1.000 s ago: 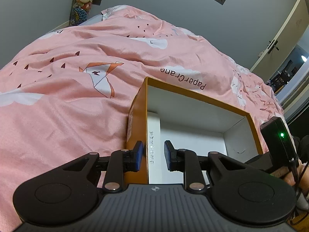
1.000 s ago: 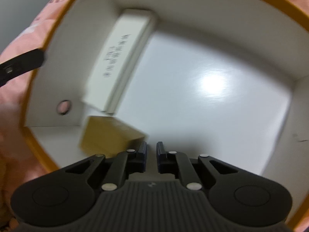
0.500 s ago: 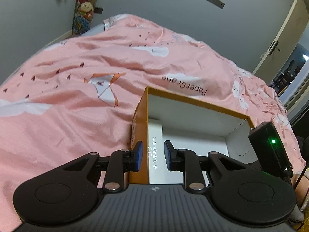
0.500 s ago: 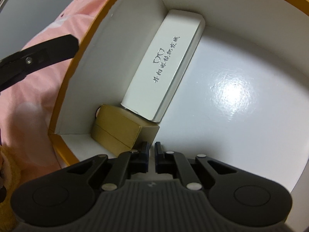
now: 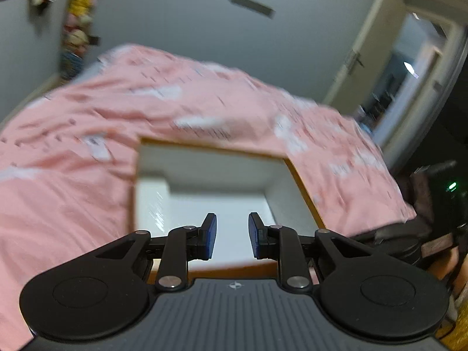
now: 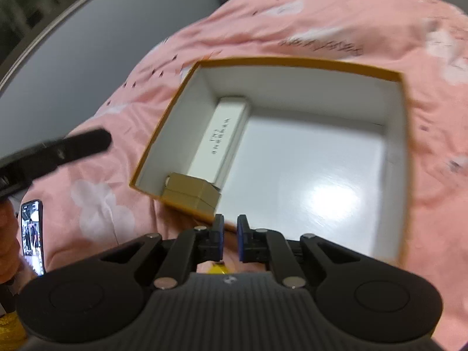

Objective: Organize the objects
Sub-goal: 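Withdraw both tools from the box toward the remaining items, then grasp the dark grey gift box with the left tool and lift it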

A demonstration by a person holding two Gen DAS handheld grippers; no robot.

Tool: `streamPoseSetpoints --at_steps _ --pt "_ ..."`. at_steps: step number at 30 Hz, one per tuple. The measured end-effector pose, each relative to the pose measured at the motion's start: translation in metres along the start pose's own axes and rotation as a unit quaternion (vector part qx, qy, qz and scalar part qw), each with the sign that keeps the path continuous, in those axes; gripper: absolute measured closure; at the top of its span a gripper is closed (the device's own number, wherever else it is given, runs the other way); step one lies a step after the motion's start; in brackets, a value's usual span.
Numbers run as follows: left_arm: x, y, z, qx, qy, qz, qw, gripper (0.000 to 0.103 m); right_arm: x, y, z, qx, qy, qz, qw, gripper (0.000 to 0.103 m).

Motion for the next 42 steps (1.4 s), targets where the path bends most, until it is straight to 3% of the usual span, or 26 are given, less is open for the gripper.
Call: streamPoseSetpoints --at_steps 6,11,14,15,16,19,23,26,30,35,38,42 --pt "0.025 -0.035 0.052 -0.092 -0.021 0.035 0.9949 0.076 0.032 0.041 0.062 0.037 -0.037 0.08 0.995 0.087" --pt "0.031 -0.06 0.087 -0.121 0.009 0.059 0.9909 0.073 0.058 0.037 0.111 0.023 -0.101 0.11 0.989 0.082" --pt "0.032 -0.072 0.093 -0.132 0.035 0.075 0.9878 0.058 0.067 0.029 0.128 0.019 -0.133 0.113 0.984 0.073" --pt "0.032 -0.075 0.093 -0.134 0.043 0.078 0.987 0.049 0.069 0.027 0.132 0.018 -0.137 0.119 0.983 0.073" --pt "0.033 -0.078 0.095 -0.135 0.047 0.079 0.9866 0.043 0.07 0.024 0.135 0.018 -0.138 0.124 0.982 0.073" --pt "0.034 -0.088 0.097 -0.148 0.053 0.063 0.9856 0.042 0.074 0.019 0.136 0.026 -0.156 0.128 0.979 0.073" --pt "0.034 -0.099 0.104 -0.168 0.072 0.071 0.9805 0.041 0.073 0.029 0.127 0.06 -0.16 0.114 0.979 0.073" --pt "0.03 -0.105 0.11 -0.183 0.079 0.064 0.9777 0.041 0.068 0.024 0.125 0.052 -0.153 0.097 0.982 0.073" --pt "0.025 -0.11 0.115 -0.199 0.103 0.078 0.9715 0.031 0.072 0.022 0.126 0.051 -0.158 0.102 0.981 0.073" --pt "0.035 -0.121 0.122 -0.23 0.103 0.104 0.9621 0.025 0.078 0.022 0.133 0.046 -0.172 0.104 0.979 0.072" --pt "0.04 -0.122 0.122 -0.23 0.092 0.101 0.9636 0.027 0.078 0.021 0.135 0.046 -0.173 0.107 0.978 0.072" --pt "0.046 -0.112 0.119 -0.22 0.076 0.106 0.9666 0.043 0.081 0.021 0.135 0.046 -0.18 0.111 0.976 0.072"
Point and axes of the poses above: each gripper's, at about its wrist camera, not at the fingertips, and y roughly against the way its jaws point, x to its right, z to its underside, the point moved 6 cm from there along -y, roughly the way its jaws point, and after that the axes turned 3 degrees about z, right-handed, at the moved point
